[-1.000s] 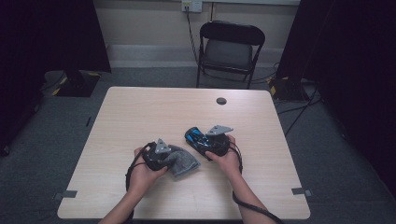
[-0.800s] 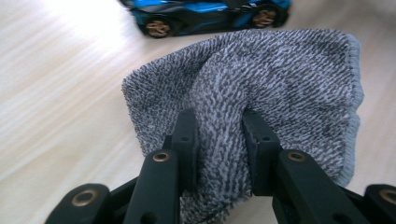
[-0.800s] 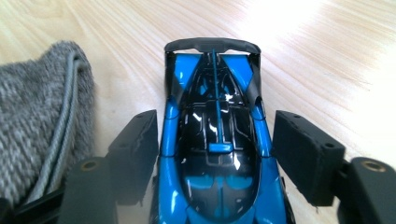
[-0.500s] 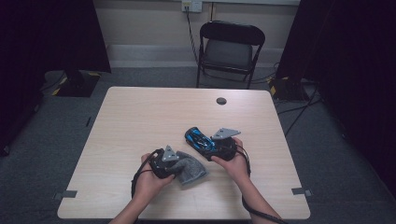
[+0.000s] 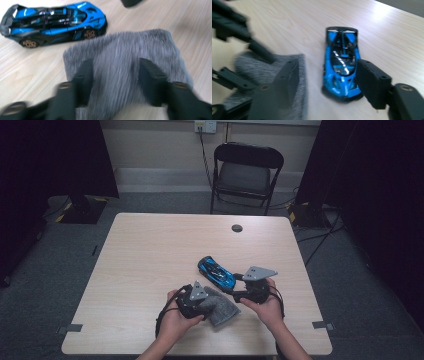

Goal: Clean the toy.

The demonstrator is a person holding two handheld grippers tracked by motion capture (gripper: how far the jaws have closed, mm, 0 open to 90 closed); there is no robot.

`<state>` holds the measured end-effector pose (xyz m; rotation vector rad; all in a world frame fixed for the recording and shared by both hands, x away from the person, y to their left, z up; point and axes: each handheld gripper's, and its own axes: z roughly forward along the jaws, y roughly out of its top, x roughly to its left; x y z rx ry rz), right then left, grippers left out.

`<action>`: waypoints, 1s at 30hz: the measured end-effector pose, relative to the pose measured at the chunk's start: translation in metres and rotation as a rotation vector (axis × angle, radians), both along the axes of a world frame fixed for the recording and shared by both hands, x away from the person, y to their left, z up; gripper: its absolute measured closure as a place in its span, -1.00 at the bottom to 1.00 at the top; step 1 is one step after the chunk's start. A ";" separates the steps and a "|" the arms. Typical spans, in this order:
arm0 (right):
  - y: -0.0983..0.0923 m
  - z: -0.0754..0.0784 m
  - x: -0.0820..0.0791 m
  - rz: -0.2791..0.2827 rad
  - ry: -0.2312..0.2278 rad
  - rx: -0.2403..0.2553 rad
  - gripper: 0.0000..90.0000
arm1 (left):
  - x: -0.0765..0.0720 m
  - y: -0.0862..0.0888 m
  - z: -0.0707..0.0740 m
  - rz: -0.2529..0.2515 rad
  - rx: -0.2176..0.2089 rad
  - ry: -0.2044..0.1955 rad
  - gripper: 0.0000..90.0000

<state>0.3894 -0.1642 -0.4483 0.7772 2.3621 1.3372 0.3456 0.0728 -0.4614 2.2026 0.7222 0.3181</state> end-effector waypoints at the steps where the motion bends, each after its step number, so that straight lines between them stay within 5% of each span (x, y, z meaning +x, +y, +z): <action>1: -0.002 0.001 -0.004 0.013 0.007 0.010 -0.15 | 0.000 0.000 0.001 -0.004 -0.007 -0.004 -0.07; 9: 0.001 -0.005 -0.028 0.108 0.017 -0.015 -0.03 | 0.002 0.019 0.013 0.064 -0.032 -0.019 -0.16; 16: 0.016 -0.017 -0.044 0.166 0.063 0.009 0.02 | 0.003 0.035 0.006 0.102 0.006 -0.024 -0.10; 24: 0.028 -0.042 -0.054 0.142 0.091 -0.085 -0.30 | 0.008 0.042 -0.010 0.122 0.025 0.000 0.07; 30: 0.032 -0.049 -0.055 0.120 0.100 -0.122 -0.24 | 0.015 0.044 -0.006 0.125 -0.007 -0.007 0.02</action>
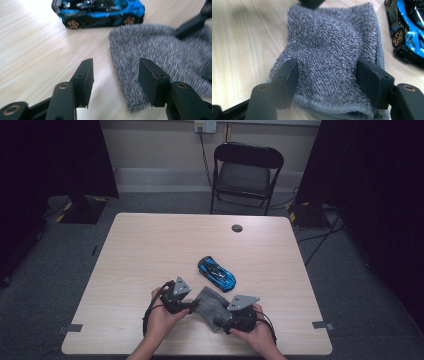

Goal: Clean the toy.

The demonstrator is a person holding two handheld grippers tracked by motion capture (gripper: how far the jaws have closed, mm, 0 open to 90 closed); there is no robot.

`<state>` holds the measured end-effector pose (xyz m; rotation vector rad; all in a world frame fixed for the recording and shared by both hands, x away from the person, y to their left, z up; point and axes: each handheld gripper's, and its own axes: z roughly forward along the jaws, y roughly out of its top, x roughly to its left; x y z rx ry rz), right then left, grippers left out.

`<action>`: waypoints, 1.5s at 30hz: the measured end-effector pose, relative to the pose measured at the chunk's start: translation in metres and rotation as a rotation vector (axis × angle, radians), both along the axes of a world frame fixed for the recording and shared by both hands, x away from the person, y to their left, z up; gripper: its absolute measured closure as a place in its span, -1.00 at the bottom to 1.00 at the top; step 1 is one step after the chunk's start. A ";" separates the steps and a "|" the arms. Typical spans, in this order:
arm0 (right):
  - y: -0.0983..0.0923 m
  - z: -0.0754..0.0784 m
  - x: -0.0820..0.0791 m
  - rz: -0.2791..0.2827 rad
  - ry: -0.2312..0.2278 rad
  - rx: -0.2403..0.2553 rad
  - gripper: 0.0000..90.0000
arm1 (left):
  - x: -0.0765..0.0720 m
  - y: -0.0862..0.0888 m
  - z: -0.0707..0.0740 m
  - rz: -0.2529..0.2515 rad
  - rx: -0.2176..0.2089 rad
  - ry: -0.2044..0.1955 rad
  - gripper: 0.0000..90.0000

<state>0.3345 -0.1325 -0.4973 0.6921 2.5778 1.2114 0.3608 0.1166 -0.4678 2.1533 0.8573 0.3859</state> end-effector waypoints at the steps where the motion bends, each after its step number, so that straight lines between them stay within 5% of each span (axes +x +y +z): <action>1: 0.001 -0.001 -0.001 -0.008 -0.002 0.000 -0.22 | 0.002 0.000 0.002 -0.009 -0.010 -0.003 -0.01; 3: 0.002 0.000 -0.001 -0.028 0.004 -0.011 -0.15 | 0.007 -0.002 0.005 -0.019 -0.030 -0.015 -0.06; 8: 0.003 0.002 -0.002 -0.051 0.013 -0.010 0.46 | 0.020 -0.011 0.012 -0.029 -0.058 0.007 -0.35; 12: 0.001 0.001 -0.005 -0.083 0.022 0.014 0.61 | 0.032 -0.021 0.017 -0.043 -0.051 -0.005 -0.39; 20: -0.026 0.013 -0.008 -0.148 0.046 0.041 0.66 | 0.058 -0.037 0.025 -0.064 -0.049 -0.022 -0.40; 31: -0.103 0.035 -0.006 -0.407 0.006 0.135 0.66 | 0.085 -0.064 0.015 -0.073 -0.013 0.000 -0.44; 36: -0.116 0.021 0.005 -0.500 0.025 0.123 0.66 | 0.096 -0.070 0.009 -0.068 0.000 0.016 -0.44; 41: -0.110 0.014 0.013 -0.506 0.005 0.048 0.63 | 0.102 -0.066 0.008 -0.048 0.025 -0.002 -0.47; 45: -0.102 0.009 0.013 -0.499 -0.012 0.001 0.59 | 0.104 -0.064 0.001 -0.065 0.009 0.042 -0.52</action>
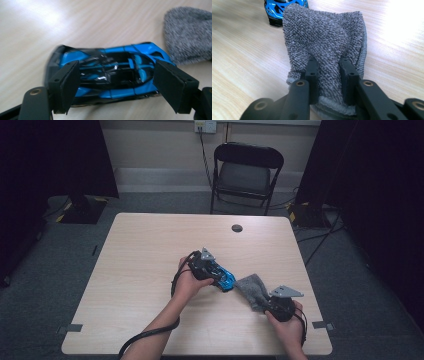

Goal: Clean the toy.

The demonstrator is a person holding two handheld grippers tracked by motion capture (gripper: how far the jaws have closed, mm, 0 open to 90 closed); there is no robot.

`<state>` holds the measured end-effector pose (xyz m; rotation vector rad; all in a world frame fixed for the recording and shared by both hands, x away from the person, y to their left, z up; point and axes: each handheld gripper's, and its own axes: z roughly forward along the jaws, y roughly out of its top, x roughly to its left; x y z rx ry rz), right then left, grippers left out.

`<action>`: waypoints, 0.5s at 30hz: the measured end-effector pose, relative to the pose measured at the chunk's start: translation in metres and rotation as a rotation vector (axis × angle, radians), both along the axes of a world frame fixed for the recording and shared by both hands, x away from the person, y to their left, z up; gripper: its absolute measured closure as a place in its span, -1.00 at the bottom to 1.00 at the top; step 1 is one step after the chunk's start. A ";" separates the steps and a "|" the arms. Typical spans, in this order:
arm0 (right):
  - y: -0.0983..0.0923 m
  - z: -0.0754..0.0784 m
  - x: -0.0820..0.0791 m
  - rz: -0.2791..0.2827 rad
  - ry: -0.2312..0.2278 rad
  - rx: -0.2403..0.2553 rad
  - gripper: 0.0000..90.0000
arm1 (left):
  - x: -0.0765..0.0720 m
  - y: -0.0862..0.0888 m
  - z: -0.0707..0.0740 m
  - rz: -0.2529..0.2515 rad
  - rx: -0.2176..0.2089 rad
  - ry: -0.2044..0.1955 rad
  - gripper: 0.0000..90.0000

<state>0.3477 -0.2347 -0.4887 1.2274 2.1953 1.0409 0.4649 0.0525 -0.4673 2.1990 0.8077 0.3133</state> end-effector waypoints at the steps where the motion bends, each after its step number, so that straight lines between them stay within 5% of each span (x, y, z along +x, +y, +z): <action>1: 0.000 0.000 0.000 -0.001 -0.001 0.000 0.58 | 0.000 0.000 -0.002 0.000 0.001 0.003 -0.53; 3: 0.000 0.000 0.001 -0.003 0.002 0.007 0.57 | 0.001 0.001 -0.005 -0.010 -0.001 -0.026 -0.54; 7: -0.001 -0.002 0.001 -0.005 0.007 0.010 0.52 | 0.002 0.001 -0.008 0.011 0.022 -0.021 -0.62; 15: 0.000 -0.003 0.005 -0.011 -0.008 0.026 0.14 | 0.004 0.002 -0.010 0.028 0.022 -0.030 -0.69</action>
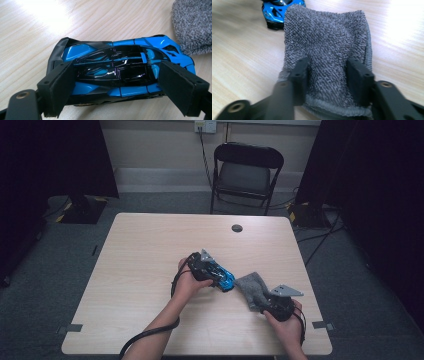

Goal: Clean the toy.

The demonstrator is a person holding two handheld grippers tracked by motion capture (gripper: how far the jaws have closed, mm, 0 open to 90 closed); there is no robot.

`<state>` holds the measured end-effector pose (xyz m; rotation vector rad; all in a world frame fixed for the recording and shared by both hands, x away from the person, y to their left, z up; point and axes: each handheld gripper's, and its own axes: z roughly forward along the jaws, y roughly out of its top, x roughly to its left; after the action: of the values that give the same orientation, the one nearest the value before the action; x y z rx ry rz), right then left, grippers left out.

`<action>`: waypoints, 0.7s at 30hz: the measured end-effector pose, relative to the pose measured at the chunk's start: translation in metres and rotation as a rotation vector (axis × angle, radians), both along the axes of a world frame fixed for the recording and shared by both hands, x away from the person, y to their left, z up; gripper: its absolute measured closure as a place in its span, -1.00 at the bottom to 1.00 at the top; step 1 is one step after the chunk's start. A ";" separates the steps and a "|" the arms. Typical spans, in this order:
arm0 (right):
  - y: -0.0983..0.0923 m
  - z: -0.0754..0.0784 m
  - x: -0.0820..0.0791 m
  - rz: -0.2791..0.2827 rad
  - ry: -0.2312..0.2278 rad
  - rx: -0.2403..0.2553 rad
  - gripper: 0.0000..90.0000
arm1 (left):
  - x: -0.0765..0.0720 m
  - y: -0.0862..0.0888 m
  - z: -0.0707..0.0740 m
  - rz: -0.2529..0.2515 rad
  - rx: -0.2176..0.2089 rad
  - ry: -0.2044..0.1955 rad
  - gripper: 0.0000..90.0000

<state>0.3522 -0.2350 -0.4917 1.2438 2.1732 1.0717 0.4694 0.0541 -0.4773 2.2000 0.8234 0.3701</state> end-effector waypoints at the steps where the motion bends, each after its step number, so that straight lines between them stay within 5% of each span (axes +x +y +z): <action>1: 0.000 0.000 0.001 -0.003 -0.002 0.002 0.07 | 0.000 0.000 0.000 0.000 -0.003 0.001 -0.69; 9: 0.004 0.011 0.004 -0.026 -0.059 0.001 -0.27 | -0.002 0.002 -0.003 0.002 -0.023 -0.013 -0.68; 17: 0.014 -0.004 0.018 0.019 -0.005 -0.060 -0.24 | -0.003 -0.001 -0.001 0.005 -0.011 -0.003 -0.69; 21: 0.015 -0.003 0.020 0.008 0.011 -0.083 0.06 | -0.002 -0.002 0.000 0.006 -0.001 0.004 -0.68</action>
<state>0.3726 -0.2200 -0.4947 1.2083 2.2091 0.9694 0.4669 0.0518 -0.4776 2.1982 0.8327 0.3688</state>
